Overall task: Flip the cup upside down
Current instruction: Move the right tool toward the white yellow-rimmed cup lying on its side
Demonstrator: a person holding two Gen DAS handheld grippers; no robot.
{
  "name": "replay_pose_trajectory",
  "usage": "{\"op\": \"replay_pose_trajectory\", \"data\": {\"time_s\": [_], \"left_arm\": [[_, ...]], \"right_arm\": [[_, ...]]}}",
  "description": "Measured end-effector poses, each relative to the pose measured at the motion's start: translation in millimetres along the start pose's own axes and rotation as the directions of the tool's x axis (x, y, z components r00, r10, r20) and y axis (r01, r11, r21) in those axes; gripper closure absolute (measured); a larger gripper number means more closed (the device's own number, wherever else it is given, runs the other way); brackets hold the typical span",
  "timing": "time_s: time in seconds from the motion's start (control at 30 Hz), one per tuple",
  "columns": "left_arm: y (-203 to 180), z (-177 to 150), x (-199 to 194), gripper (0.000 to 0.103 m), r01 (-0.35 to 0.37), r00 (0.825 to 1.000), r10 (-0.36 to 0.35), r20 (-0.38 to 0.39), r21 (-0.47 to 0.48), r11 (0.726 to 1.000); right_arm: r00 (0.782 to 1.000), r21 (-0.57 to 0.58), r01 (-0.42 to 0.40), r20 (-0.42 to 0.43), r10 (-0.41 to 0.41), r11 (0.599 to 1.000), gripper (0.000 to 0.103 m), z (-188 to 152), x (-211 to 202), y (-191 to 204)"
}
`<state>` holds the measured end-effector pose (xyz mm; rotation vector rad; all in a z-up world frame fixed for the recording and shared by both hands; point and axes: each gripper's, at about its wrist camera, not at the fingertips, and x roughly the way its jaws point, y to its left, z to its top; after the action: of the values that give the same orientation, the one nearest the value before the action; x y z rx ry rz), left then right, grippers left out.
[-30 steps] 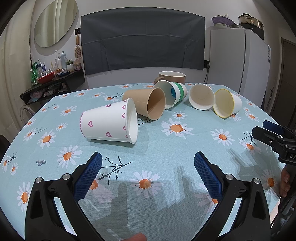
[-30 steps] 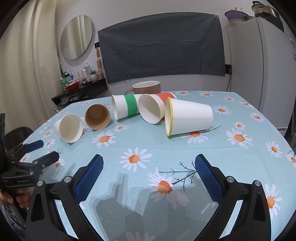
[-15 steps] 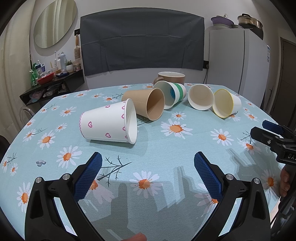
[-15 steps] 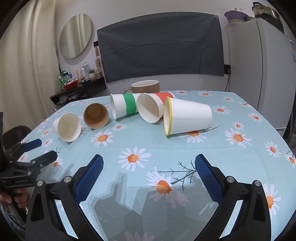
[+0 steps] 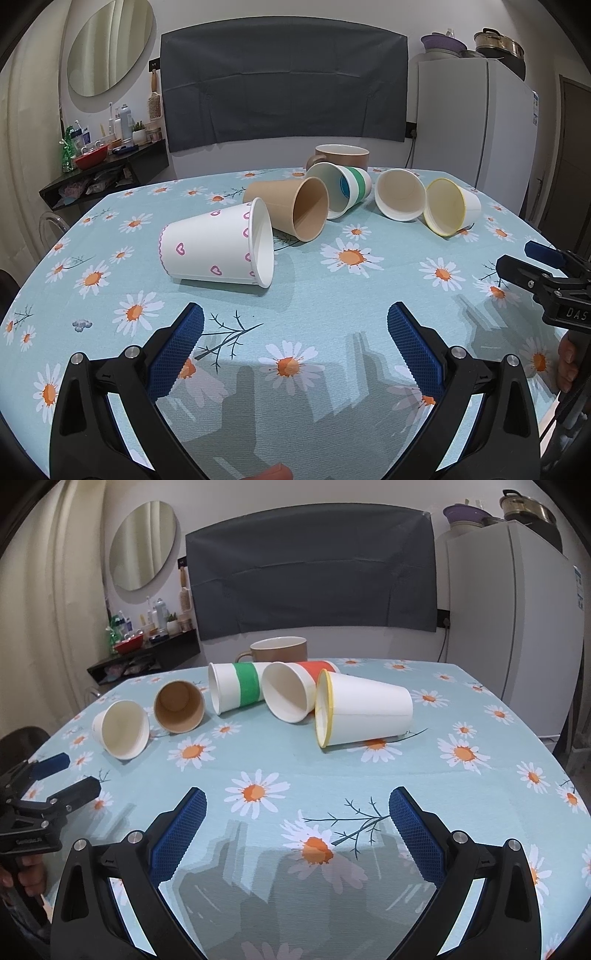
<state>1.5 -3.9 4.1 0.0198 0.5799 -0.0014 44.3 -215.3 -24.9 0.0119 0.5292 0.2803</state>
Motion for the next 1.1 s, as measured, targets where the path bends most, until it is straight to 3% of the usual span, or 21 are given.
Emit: {"op": "replay_pose_trajectory", "data": {"time_s": [0.3, 0.6, 1.1], "left_arm": [[1, -1, 1, 0.006, 0.009, 1.0, -0.009, 0.005, 0.001, 1.0], [0, -4, -4, 0.006, 0.021, 0.999, -0.022, 0.042, 0.013, 1.0], [5, -5, -7, 0.006, 0.074, 0.996, -0.074, 0.058, 0.006, 0.997]], "right_arm": [[0.992, -0.047, 0.087, -0.085, -0.091, 0.995, 0.008, 7, 17, 6], [0.971, -0.126, 0.234, -0.028, -0.239, 0.964, 0.008, 42, 20, 7], [0.923, -0.217, 0.34, -0.11, -0.369, 0.915, 0.009, 76, 95, 9]]}}
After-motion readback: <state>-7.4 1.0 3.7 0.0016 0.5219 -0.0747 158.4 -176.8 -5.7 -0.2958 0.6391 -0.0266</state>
